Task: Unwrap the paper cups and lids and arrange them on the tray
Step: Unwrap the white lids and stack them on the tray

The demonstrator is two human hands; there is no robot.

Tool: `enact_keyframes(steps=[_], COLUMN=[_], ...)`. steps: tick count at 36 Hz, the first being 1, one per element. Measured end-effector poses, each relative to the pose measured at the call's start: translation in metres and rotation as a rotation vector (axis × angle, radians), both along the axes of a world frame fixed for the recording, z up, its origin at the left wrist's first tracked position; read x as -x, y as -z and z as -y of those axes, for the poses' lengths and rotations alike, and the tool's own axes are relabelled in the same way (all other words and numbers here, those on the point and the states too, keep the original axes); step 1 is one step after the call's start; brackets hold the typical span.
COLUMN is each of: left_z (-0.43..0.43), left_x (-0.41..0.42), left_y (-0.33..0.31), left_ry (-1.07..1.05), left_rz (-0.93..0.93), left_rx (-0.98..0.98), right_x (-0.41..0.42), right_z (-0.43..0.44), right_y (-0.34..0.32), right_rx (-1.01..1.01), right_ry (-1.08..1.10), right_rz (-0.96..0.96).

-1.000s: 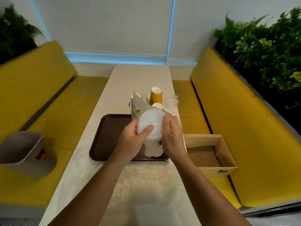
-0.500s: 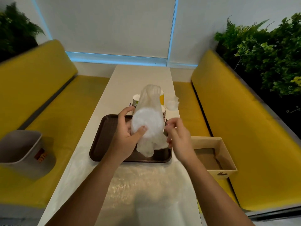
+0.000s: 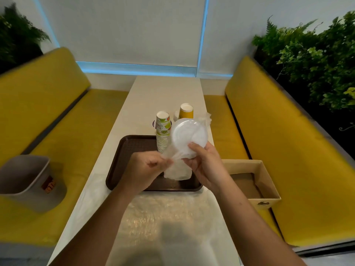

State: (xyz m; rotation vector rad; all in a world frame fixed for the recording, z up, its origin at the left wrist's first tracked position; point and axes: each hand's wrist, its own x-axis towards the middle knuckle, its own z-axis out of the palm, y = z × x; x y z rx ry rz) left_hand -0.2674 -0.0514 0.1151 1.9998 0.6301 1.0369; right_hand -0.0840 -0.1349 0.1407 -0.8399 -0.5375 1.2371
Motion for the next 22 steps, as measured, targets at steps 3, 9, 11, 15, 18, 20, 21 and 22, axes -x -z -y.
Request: enact_keyframes(steps=[3,9,11,15,18,20,21,22], left_z=[0.003,0.007,0.012,0.022,0.028,0.031,0.034,0.034], left_x=[-0.001,-0.022,-0.029,-0.033,-0.033,-0.032,-0.032,-0.032], left_y=[-0.004,-0.022,-0.02,-0.014,-0.012,-0.013,-0.015,-0.016], left_ry=[-0.325,-0.062,-0.053,-0.233,-0.264,-0.155,-0.086,-0.037], left_rz=[0.094,0.092,0.035,0.017,-0.005,-0.008,-0.003,0.012], left_rx=[0.164,0.536,0.511,0.448,0.44,0.523,0.578,0.626], right_x=[0.002,0.006,0.011,0.014,0.015,0.018,0.021,0.023], right_z=[0.001,0.0,-0.001,-0.002,-0.002,-0.001,0.0,0.001], right_y=[0.005,0.016,0.017,0.022,0.028,0.031,0.032,0.033], right_rx=[-0.011,-0.018,0.012,0.053,0.102,0.124,0.135,0.142], right_ry=[-0.031,-0.073,-0.034,0.191,0.351,0.429,0.452,0.461], right_rz=[0.013,0.143,0.363,0.771,0.949,1.096,1.142,1.18])
